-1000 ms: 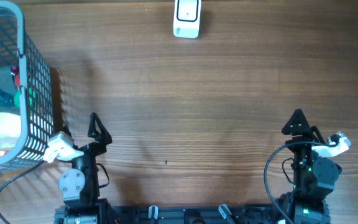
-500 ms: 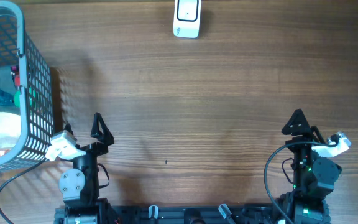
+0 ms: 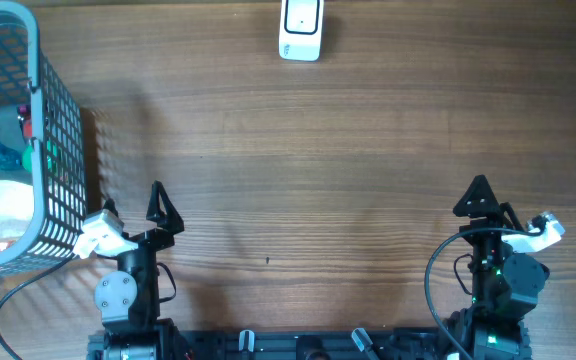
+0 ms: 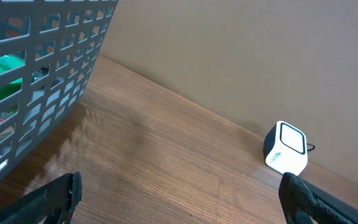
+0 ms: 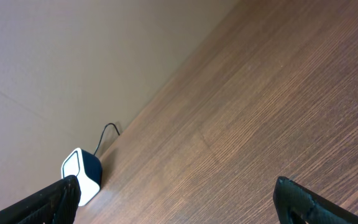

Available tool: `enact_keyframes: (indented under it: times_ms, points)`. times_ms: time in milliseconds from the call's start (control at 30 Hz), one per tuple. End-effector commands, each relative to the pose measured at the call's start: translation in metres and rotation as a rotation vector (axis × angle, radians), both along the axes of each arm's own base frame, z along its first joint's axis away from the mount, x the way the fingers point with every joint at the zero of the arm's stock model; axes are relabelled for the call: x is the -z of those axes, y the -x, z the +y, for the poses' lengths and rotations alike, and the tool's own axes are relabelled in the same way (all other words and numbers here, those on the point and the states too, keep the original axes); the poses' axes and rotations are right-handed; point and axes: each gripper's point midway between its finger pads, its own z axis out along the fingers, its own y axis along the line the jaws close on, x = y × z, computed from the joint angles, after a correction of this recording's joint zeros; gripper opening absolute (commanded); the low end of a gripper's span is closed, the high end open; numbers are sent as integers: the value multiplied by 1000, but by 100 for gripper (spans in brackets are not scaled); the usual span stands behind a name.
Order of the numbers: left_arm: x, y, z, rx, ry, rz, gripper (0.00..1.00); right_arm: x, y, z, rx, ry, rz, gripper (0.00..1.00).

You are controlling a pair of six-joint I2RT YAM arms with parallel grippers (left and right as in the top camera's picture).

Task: Scan the item barcode

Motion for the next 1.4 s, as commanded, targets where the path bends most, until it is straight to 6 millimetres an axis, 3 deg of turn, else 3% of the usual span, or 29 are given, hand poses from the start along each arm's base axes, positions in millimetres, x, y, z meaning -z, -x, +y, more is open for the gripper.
enact_keyframes:
  times_ms: [0,567,900,1133,1367]
  points:
    - [0,-1,-5,28,-19,2,100,-3,1,-4,19,24,-9,100]
    - [-2,-1,-17,99,-14,-1,100,-3,1,-4,19,24,-9,100]
    - [-45,2,-25,144,-20,-10,100,-3,1,-4,19,25,-9,100]
    - [-109,-4,-44,259,-7,3,100,-3,1,-4,19,24,-9,100]
    - [-169,-15,-44,260,45,228,100,-3,1,-4,18,24,-9,100]
